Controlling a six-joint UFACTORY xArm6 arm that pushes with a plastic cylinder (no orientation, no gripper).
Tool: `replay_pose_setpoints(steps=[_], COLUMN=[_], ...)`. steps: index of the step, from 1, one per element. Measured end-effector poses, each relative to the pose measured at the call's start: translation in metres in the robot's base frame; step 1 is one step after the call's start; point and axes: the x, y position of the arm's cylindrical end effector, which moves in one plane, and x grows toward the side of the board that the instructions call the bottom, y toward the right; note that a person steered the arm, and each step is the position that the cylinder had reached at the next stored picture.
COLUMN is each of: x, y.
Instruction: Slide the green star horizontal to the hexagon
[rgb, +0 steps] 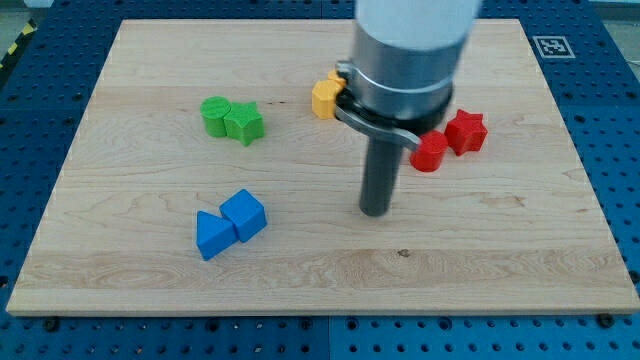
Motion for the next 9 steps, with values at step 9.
replay_pose_setpoints(steps=[9], x=[-0.111], y=[-0.141])
